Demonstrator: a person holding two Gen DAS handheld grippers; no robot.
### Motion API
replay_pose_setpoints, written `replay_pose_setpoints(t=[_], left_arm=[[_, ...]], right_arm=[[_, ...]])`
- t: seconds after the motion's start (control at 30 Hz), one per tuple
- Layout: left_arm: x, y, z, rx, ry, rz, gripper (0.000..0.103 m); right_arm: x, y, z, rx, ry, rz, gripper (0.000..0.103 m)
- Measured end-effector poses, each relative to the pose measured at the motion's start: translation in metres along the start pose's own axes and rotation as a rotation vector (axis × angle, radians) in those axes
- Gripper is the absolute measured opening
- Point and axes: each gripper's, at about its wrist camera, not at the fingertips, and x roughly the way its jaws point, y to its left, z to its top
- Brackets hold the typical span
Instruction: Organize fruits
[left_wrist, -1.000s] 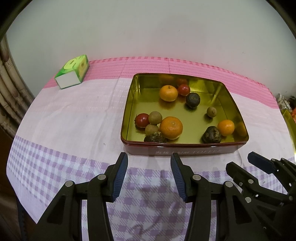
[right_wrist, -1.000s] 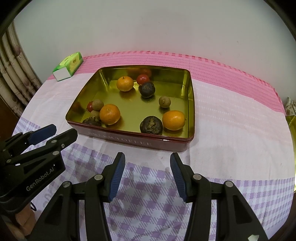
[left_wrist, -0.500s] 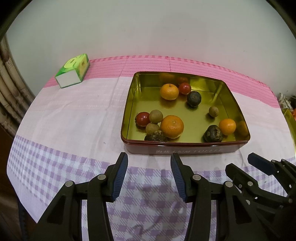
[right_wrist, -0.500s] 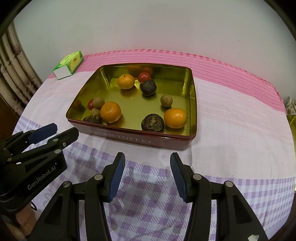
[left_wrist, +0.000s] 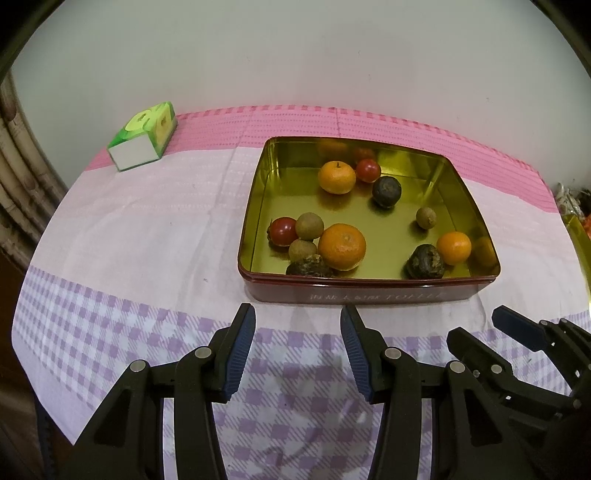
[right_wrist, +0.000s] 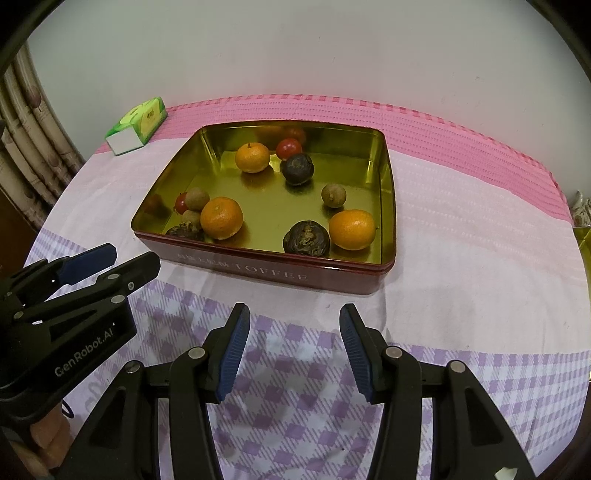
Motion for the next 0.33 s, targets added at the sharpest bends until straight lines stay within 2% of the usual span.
replay_pose_setpoints(t=[0.33], left_arm=[[-0.0006, 0.0003, -0.0006, 0.000, 0.003, -0.005, 0.049]], right_arm=[[0.0010, 0.0002, -0.0014, 0.002, 0.005, 0.002, 0.048]])
